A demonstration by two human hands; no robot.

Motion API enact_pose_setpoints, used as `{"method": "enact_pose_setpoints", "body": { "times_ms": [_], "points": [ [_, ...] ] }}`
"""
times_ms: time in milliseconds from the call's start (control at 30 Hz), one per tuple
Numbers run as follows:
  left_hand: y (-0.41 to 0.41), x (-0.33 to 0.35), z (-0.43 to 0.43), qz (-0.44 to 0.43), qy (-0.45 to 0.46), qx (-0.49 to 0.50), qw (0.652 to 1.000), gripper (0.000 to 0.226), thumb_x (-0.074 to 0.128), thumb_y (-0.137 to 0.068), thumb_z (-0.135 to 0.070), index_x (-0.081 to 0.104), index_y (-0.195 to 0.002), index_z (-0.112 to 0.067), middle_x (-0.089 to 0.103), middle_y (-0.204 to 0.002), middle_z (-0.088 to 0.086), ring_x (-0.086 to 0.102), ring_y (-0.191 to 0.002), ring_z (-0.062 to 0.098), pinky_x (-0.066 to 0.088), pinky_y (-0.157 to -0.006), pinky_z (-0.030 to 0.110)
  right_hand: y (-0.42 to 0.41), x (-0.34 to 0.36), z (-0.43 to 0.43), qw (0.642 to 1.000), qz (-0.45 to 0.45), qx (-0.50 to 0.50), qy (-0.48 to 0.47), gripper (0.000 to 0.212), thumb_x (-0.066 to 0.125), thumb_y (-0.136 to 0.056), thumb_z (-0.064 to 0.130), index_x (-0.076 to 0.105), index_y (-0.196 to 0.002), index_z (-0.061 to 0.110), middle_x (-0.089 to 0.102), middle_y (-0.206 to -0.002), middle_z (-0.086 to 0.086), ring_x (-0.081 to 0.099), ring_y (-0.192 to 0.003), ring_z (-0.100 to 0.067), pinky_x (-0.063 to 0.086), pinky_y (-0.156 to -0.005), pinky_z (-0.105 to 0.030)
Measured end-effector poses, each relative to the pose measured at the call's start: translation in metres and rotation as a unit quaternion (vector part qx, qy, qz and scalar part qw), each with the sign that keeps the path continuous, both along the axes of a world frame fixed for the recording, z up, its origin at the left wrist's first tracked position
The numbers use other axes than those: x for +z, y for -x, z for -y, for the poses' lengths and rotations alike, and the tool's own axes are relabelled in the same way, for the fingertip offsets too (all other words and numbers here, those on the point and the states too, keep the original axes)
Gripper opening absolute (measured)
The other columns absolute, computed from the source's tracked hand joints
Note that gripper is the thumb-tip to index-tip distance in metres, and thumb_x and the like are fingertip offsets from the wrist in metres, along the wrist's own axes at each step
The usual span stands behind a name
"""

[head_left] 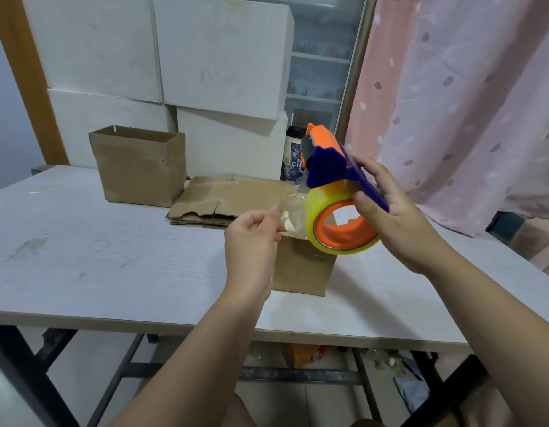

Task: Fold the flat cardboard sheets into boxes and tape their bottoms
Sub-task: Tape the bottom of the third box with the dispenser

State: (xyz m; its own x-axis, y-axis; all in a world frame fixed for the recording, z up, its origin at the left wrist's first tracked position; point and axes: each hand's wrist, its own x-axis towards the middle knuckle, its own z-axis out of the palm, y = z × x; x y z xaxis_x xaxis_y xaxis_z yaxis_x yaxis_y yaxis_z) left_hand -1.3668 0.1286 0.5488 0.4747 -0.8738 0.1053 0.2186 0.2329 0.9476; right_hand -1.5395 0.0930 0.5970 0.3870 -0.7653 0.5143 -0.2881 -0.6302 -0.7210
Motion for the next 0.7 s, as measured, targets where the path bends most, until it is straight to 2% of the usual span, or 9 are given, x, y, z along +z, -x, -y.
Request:
{"method": "enact_pose_setpoints", "body": {
  "times_ms": [33,100,200,333,433,500,567,700],
  "points": [
    [0.001,0.002,-0.001,0.007,0.008,-0.007,1.000,0.018,0.063,-0.088,-0.030,0.064,-0.081,-0.014,0.067,-0.060,-0.011,0.056,-0.053,-0.004,0.044,-0.054,0.008,0.000,0.001,-0.001,1.000,-0.010,0.006,-0.001,0.042,0.050,-0.083,0.054,0.034,-0.121,0.061,0.046,-0.116,0.043,0.048,-0.105,0.017,0.043,-0.072,-0.003],
    [0.003,0.006,-0.002,-0.013,0.005,-0.028,1.000,0.013,0.066,-0.086,-0.027,0.060,-0.093,-0.018,0.070,-0.065,-0.010,0.061,-0.058,-0.003,0.046,-0.059,0.012,-0.001,0.003,-0.002,1.000,-0.026,0.010,0.002,0.043,0.051,-0.083,0.051,0.033,-0.122,0.062,0.044,-0.118,0.043,0.047,-0.106,0.017,0.043,-0.073,-0.003],
    [0.001,0.012,-0.001,-0.072,-0.003,-0.031,0.997,0.024,0.067,-0.087,-0.019,0.053,-0.106,-0.021,0.070,-0.074,-0.003,0.067,-0.064,0.005,0.050,-0.068,0.020,-0.004,0.004,-0.002,0.999,-0.034,0.011,0.017,0.044,0.053,-0.085,0.047,0.034,-0.122,0.061,0.044,-0.121,0.039,0.047,-0.105,0.017,0.041,-0.072,-0.001],
    [0.000,0.013,-0.003,-0.110,0.006,-0.051,0.993,0.028,0.063,-0.089,-0.023,0.050,-0.113,-0.018,0.068,-0.078,0.003,0.071,-0.073,0.014,0.052,-0.073,0.026,-0.006,0.004,-0.001,1.000,-0.022,0.004,0.012,0.041,0.055,-0.086,0.049,0.036,-0.121,0.059,0.044,-0.111,0.049,0.048,-0.103,0.018,0.044,-0.071,-0.003],
    [-0.001,0.011,-0.002,-0.111,0.007,-0.068,0.991,0.039,0.070,-0.083,-0.024,0.048,-0.115,-0.019,0.071,-0.072,0.000,0.071,-0.075,0.013,0.054,-0.074,0.025,-0.005,0.003,-0.001,1.000,-0.020,0.002,0.014,0.046,0.053,-0.081,0.056,0.035,-0.123,0.059,0.044,-0.115,0.046,0.048,-0.104,0.017,0.045,-0.072,-0.004],
    [-0.002,0.009,0.000,-0.098,0.007,-0.059,0.993,0.038,0.070,-0.083,-0.014,0.047,-0.112,-0.023,0.070,-0.068,-0.002,0.070,-0.073,0.011,0.053,-0.072,0.023,-0.006,0.004,-0.003,1.000,-0.021,0.003,0.014,0.050,0.052,-0.078,0.060,0.034,-0.124,0.059,0.044,-0.118,0.042,0.049,-0.104,0.015,0.044,-0.071,-0.004],
    [-0.002,0.004,0.001,-0.070,0.003,-0.031,0.997,0.036,0.068,-0.084,-0.012,0.046,-0.108,-0.028,0.068,-0.066,-0.005,0.069,-0.072,0.008,0.051,-0.070,0.021,-0.008,0.004,-0.005,1.000,-0.018,0.005,0.015,0.050,0.054,-0.078,0.058,0.034,-0.124,0.059,0.045,-0.114,0.047,0.050,-0.104,0.015,0.044,-0.071,-0.004],
    [0.003,-0.011,0.004,0.091,0.020,0.080,0.992,0.031,0.063,-0.090,-0.018,0.044,-0.108,-0.036,0.062,-0.072,-0.004,0.060,-0.074,-0.004,0.041,-0.059,0.006,-0.011,0.000,-0.007,1.000,-0.010,0.008,0.011,0.057,0.057,-0.082,0.050,0.030,-0.131,0.053,0.045,-0.119,0.042,0.050,-0.106,0.015,0.042,-0.074,-0.003]
  ]
}}
